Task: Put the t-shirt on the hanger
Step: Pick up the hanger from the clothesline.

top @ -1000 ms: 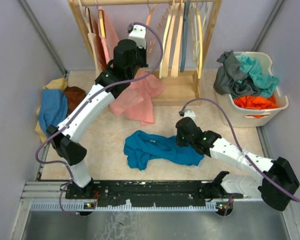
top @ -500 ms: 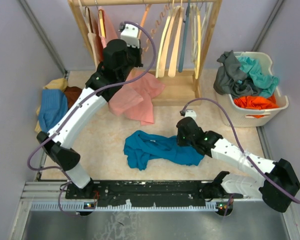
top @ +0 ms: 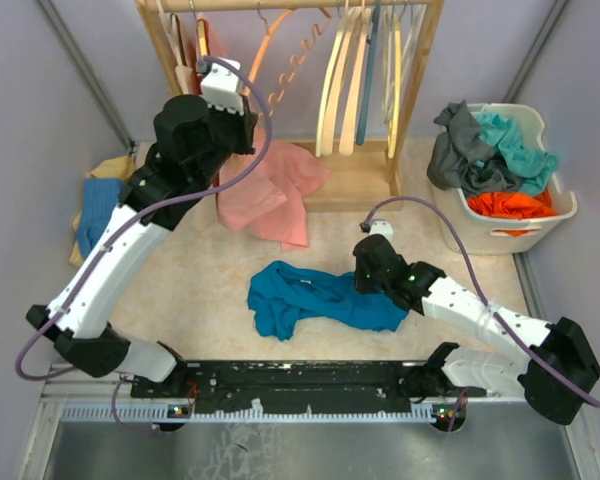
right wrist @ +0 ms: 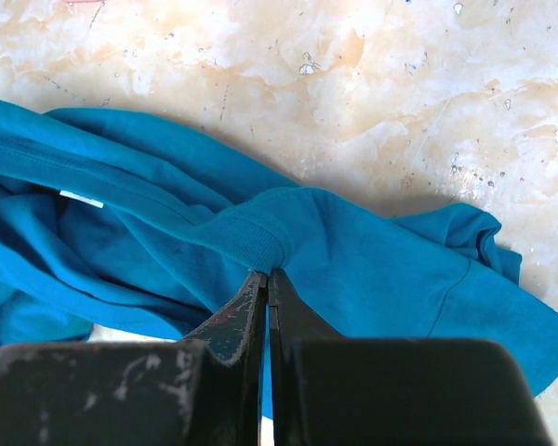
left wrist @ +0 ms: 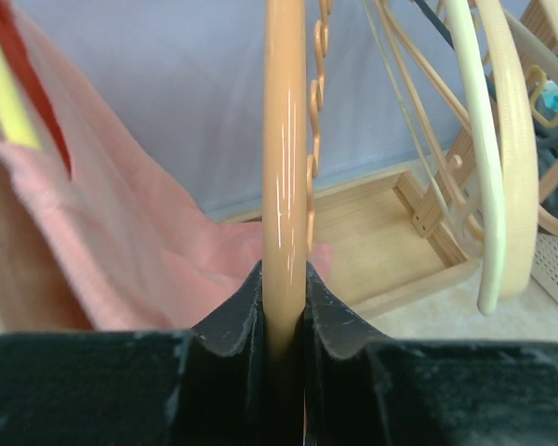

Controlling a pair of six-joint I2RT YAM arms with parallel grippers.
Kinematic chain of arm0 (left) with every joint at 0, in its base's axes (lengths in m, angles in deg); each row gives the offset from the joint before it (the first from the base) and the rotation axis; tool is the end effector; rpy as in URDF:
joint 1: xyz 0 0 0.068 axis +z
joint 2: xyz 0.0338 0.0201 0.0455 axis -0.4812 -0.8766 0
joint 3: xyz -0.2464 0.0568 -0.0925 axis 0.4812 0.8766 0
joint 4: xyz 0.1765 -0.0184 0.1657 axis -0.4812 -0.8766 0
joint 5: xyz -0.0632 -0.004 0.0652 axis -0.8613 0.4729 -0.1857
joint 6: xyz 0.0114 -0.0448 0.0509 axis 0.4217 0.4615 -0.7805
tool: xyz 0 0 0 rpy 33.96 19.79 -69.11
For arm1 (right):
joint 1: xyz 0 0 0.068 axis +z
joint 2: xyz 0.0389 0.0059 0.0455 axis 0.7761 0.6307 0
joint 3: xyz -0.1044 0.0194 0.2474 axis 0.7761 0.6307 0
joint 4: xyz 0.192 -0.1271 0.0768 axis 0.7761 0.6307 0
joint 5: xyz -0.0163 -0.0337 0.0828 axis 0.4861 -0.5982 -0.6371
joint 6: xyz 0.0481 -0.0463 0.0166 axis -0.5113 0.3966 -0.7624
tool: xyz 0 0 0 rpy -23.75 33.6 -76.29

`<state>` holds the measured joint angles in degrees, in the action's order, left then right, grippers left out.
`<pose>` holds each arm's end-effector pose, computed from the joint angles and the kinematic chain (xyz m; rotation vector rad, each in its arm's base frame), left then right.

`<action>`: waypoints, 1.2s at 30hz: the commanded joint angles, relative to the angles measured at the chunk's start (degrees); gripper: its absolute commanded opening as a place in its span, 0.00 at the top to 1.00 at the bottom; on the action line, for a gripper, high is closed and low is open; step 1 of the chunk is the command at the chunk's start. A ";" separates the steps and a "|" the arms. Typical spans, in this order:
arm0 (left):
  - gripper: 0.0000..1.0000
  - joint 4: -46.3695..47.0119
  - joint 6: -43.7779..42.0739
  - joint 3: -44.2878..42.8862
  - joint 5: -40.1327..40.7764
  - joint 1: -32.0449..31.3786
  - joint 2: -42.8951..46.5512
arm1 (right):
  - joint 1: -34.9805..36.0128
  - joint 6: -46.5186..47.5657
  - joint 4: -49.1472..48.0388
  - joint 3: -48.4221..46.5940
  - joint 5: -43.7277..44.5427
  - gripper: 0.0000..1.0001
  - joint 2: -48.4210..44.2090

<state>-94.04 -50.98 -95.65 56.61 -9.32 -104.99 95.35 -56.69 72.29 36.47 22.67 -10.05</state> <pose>0.2539 -0.1757 0.5035 0.2904 1.5936 -0.2302 0.1617 0.1395 0.2186 -0.0731 2.4093 0.3591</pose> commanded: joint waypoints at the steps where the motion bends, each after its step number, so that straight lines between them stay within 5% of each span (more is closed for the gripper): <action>1: 1.00 0.78 1.80 0.70 -2.50 0.47 7.54 | -0.76 0.68 -1.12 -1.71 0.14 1.00 -0.51; 36: 1.00 -29.75 13.40 15.30 -20.78 0.47 35.67 | -0.68 1.92 0.74 -2.02 -5.52 1.00 -1.98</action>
<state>-122.68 -40.36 -82.18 41.07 -9.32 -71.48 95.35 -56.01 73.63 36.38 17.69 -10.38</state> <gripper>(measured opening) 0.197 0.006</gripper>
